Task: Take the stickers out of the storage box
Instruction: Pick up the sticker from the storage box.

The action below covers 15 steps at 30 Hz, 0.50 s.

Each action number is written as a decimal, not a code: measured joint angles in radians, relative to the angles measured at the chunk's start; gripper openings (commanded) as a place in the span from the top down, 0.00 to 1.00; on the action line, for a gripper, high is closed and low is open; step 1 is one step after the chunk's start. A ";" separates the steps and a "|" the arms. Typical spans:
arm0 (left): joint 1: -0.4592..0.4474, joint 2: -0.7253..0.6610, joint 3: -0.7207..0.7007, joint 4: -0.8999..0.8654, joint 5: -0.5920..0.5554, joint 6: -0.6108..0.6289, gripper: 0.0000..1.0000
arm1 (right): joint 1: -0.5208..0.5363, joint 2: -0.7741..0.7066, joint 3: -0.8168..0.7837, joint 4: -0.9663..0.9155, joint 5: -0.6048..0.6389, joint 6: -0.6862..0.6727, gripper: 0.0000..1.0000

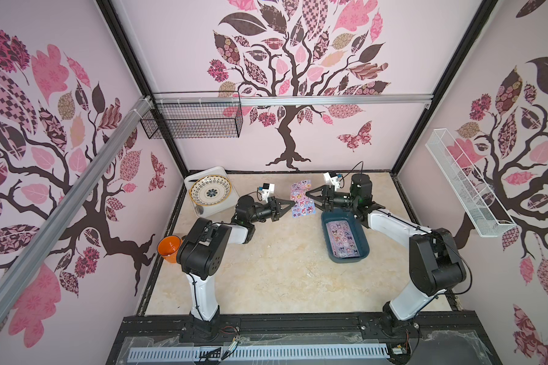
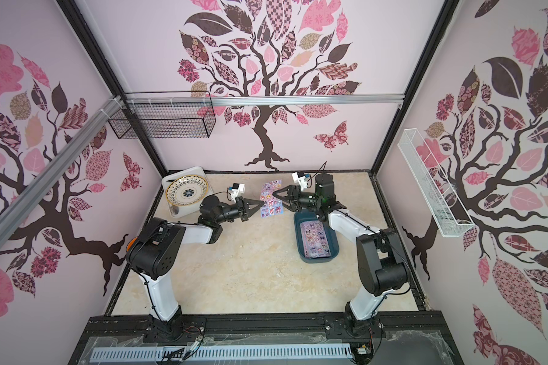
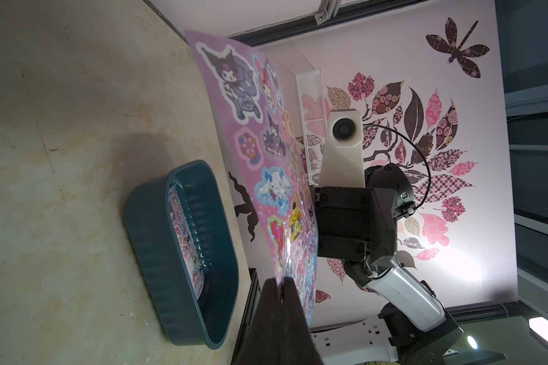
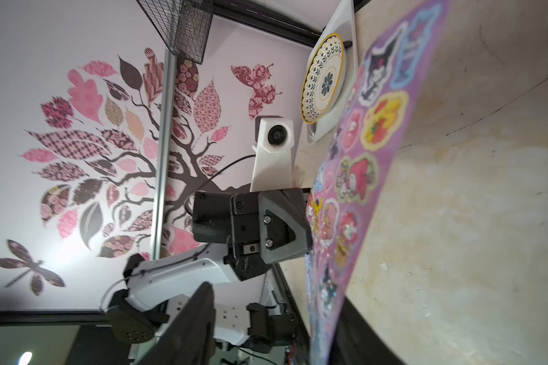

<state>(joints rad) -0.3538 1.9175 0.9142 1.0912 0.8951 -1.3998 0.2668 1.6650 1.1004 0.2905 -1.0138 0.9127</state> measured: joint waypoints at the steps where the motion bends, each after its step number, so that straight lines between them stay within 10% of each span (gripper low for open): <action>1: 0.000 -0.002 0.000 -0.018 0.001 0.013 1.00 | 0.000 0.000 0.005 -0.027 0.006 -0.019 0.74; 5: 0.000 -0.026 0.000 -0.117 0.005 0.082 1.00 | -0.001 0.000 0.022 -0.127 0.036 -0.080 1.00; 12: 0.000 -0.139 0.000 -0.373 -0.044 0.267 0.56 | 0.008 0.006 0.066 -0.282 0.081 -0.176 1.00; 15: 0.010 -0.214 0.000 -0.565 -0.115 0.379 0.53 | 0.028 0.024 0.103 -0.328 0.106 -0.210 1.00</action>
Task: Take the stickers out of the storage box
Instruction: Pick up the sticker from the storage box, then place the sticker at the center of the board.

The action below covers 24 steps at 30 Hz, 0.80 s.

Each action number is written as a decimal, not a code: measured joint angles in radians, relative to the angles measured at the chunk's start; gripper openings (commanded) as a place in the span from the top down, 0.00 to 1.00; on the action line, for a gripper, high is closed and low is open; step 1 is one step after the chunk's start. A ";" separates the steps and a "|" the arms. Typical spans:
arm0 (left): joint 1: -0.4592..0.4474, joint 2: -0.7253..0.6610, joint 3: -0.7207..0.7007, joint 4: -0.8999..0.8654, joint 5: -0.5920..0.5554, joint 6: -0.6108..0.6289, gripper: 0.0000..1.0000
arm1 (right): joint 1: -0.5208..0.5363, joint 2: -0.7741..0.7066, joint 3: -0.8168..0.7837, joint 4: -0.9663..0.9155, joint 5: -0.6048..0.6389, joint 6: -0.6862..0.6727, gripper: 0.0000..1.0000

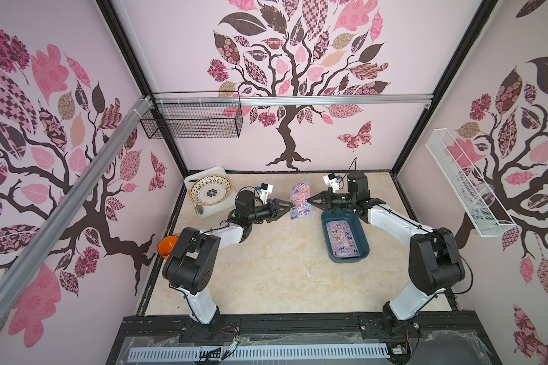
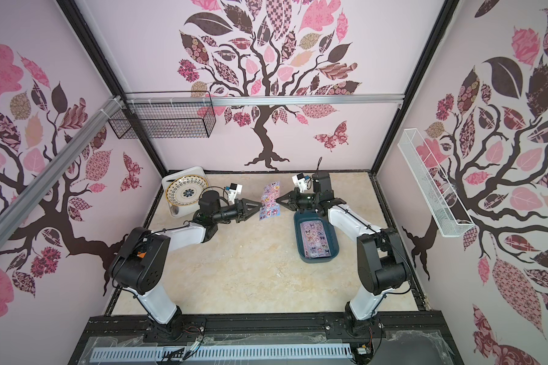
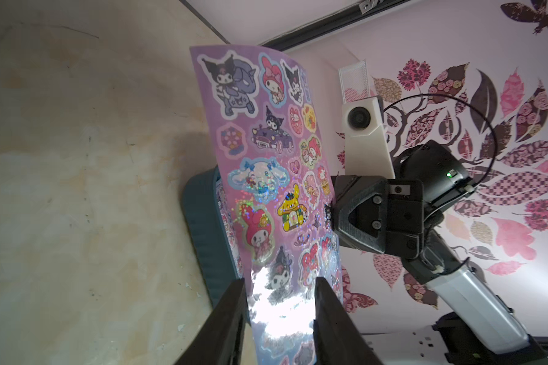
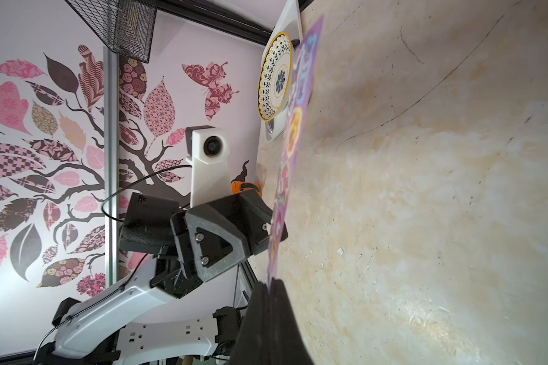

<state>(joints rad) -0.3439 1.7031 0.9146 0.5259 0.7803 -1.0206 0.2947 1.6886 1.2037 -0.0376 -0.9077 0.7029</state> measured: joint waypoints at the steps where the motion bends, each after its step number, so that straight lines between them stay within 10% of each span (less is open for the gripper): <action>1: 0.009 -0.027 -0.002 -0.062 -0.032 0.033 0.53 | 0.011 0.014 0.018 -0.011 0.010 -0.010 1.00; 12: 0.138 -0.439 -0.224 -0.428 -0.398 0.203 0.49 | 0.212 0.428 0.375 -0.028 0.122 0.031 1.00; 24: 0.154 -0.486 -0.227 -0.561 -0.442 0.288 0.49 | 0.352 0.824 0.787 0.014 0.250 0.180 1.00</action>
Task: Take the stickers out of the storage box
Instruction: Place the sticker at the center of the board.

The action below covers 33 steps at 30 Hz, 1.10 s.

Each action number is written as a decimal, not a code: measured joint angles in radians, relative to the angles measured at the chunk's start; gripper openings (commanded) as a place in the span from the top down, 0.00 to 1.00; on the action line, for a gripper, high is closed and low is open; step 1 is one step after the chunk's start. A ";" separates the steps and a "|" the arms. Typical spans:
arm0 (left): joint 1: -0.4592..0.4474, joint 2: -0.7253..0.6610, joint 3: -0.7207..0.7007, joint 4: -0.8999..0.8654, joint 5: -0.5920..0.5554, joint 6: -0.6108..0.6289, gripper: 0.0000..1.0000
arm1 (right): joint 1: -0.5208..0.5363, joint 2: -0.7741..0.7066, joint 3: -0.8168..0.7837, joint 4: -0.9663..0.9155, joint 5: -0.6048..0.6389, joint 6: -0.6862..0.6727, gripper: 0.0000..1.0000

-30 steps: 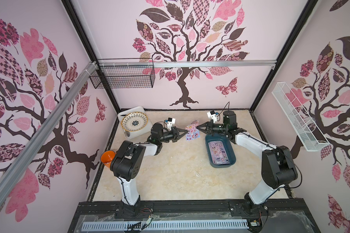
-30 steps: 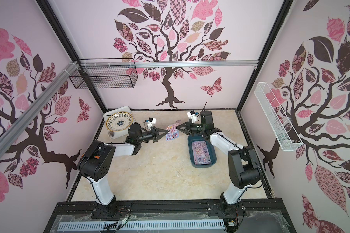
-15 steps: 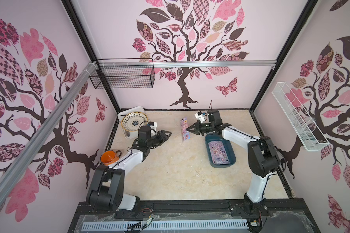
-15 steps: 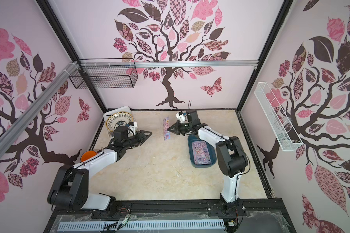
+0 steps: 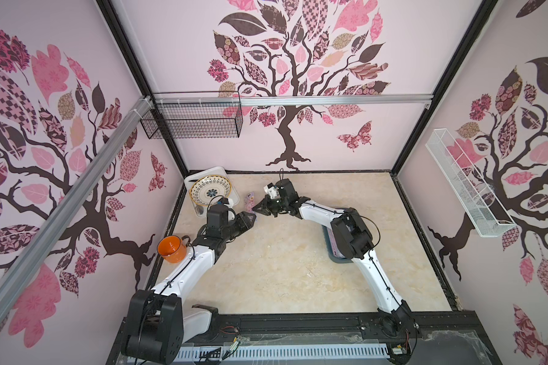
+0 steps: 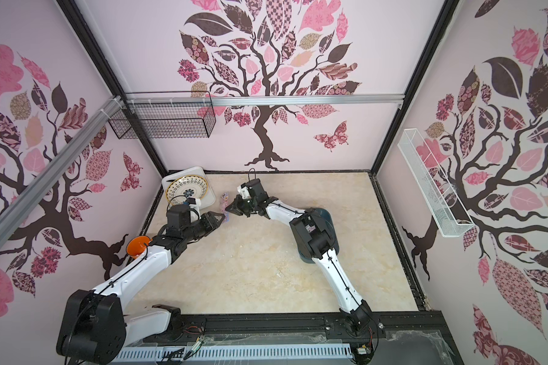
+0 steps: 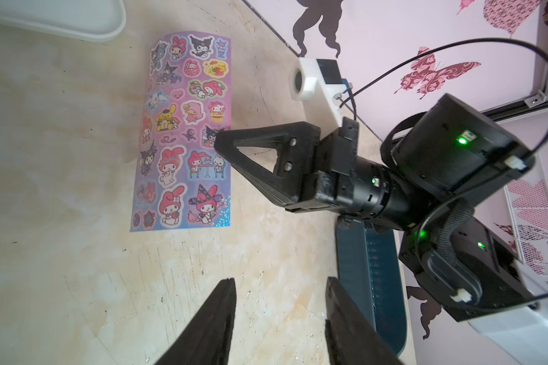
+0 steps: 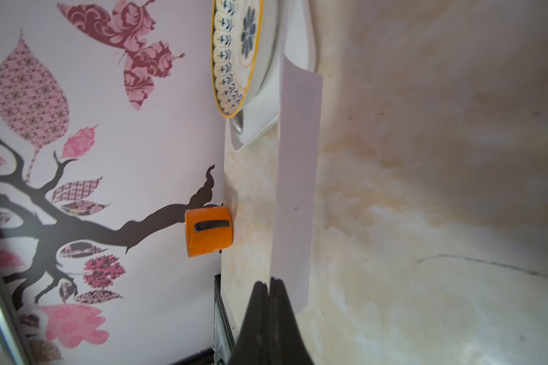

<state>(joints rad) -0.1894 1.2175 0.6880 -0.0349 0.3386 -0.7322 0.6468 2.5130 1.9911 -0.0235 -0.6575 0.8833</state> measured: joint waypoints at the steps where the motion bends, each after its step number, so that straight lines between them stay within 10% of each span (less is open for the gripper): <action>1: 0.000 0.000 0.000 -0.005 0.002 0.005 0.49 | -0.004 0.014 0.004 -0.013 0.016 0.000 1.00; 18: 0.000 0.014 -0.012 0.018 0.003 0.001 0.37 | -0.028 0.140 0.166 -0.152 0.139 -0.032 1.00; 33: 0.000 0.021 -0.009 -0.005 -0.048 0.049 0.37 | -0.038 0.050 0.057 -0.175 0.150 -0.122 0.58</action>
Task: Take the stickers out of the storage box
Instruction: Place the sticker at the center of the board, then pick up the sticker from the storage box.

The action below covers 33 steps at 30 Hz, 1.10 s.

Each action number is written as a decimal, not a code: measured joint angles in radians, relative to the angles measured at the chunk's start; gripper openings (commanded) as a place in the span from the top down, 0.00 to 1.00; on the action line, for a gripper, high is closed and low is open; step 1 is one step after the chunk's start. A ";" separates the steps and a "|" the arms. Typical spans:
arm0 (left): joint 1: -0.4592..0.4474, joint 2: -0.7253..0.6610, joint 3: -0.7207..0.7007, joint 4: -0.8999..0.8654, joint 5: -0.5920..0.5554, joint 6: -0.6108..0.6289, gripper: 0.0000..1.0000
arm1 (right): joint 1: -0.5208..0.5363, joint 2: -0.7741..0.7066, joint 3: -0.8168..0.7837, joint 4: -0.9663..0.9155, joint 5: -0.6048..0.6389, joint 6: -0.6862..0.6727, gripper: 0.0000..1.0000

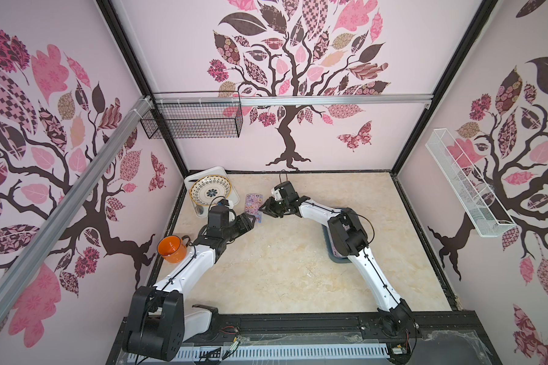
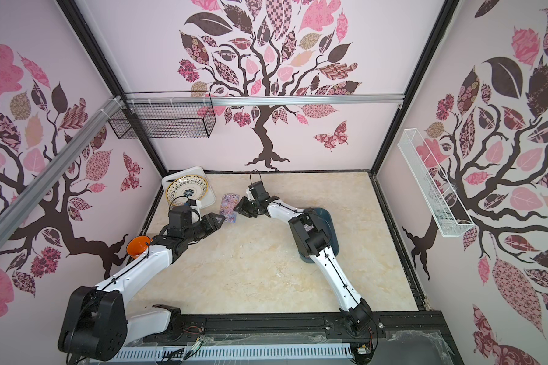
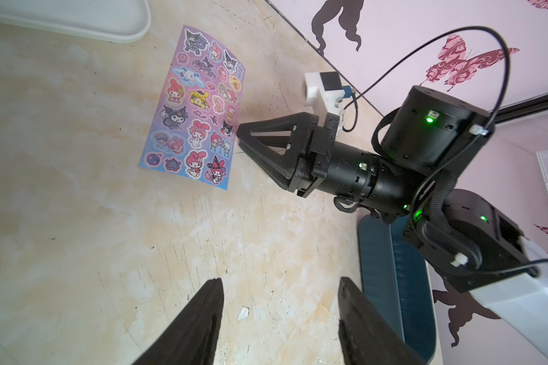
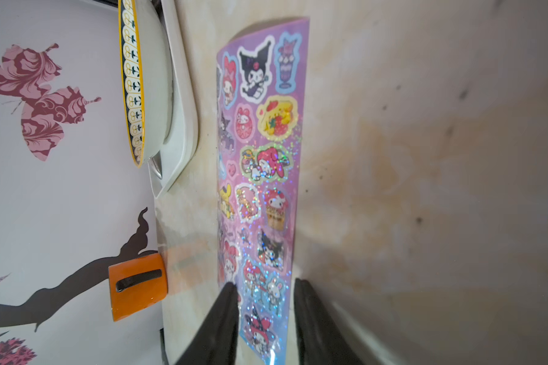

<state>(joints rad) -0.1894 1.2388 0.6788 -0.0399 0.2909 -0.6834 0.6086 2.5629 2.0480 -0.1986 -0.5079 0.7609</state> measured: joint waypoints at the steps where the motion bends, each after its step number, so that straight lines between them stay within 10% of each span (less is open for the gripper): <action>1: 0.000 0.000 0.000 0.000 -0.002 0.003 0.37 | -0.005 -0.023 -0.028 -0.010 0.005 -0.014 0.56; 28: 0.000 0.163 0.021 0.214 0.055 0.035 0.51 | -0.290 -0.982 -0.847 -0.397 0.200 -0.461 0.49; 33: 0.000 0.169 0.021 0.236 0.065 0.040 0.49 | -0.306 -1.101 -1.015 -0.427 0.388 -0.486 0.27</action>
<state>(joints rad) -0.1894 1.4078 0.6994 0.1959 0.3561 -0.6434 0.3023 1.4616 1.0328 -0.6258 -0.1196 0.2749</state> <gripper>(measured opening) 0.498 0.662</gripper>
